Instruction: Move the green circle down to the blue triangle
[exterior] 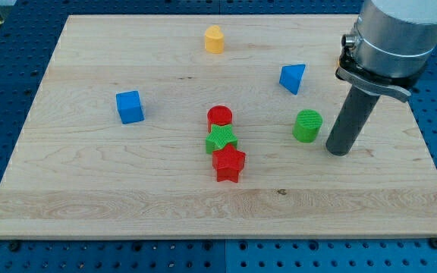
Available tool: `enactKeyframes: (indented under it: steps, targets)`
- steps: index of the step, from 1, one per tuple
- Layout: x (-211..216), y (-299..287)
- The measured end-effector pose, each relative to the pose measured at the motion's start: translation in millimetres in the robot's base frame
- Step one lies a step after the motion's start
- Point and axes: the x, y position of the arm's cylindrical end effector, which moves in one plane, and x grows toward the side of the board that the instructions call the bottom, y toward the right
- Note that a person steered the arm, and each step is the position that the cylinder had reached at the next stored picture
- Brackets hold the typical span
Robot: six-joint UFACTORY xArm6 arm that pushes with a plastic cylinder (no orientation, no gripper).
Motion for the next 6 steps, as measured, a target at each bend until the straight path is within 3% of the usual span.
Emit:
enactKeyframes:
  steps: [5,6]
  targets:
    - [-22.3,-27.3]
    - [-22.3,10.0]
